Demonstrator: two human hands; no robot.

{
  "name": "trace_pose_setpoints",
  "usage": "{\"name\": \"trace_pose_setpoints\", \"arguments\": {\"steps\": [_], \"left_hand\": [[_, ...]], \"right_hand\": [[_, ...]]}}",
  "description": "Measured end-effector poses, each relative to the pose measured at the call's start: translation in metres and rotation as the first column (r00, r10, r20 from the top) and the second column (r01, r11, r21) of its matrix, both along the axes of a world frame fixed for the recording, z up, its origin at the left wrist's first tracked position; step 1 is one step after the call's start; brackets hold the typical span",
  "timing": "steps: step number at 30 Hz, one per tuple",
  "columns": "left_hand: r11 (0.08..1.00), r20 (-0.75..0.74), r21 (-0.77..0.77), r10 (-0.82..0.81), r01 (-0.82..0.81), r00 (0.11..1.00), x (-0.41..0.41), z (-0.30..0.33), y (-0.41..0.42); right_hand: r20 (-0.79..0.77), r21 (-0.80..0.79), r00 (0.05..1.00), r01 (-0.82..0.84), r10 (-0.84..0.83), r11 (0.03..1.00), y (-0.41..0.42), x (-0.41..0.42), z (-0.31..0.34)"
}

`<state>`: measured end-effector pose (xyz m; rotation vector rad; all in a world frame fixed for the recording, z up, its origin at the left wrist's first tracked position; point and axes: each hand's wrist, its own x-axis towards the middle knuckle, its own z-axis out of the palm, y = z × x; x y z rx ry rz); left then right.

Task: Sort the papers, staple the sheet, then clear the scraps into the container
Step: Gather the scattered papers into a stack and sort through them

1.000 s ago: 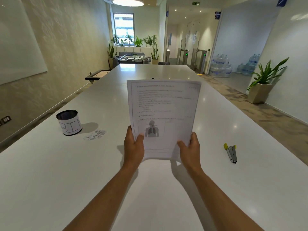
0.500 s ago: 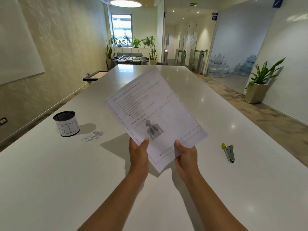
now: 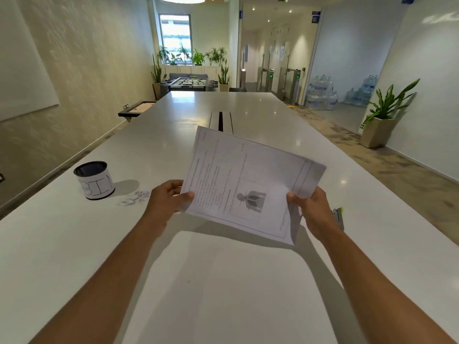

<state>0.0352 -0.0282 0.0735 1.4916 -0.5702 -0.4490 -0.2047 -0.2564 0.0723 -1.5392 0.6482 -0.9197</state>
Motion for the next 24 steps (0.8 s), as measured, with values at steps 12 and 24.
{"name": "trace_pose_setpoints", "arguments": {"steps": [12,24], "left_hand": [[0.991,0.254,-0.125,0.07,-0.04,0.965,-0.002,0.038,-0.018],[0.993,0.196,-0.066,0.111,-0.1,0.974,-0.022,-0.012,-0.026]], "right_hand": [[0.133,-0.141,0.99,-0.033,0.052,0.989,-0.004,0.015,0.043],[0.012,-0.094,0.999,0.054,-0.053,0.994,0.009,0.026,-0.005]]}}
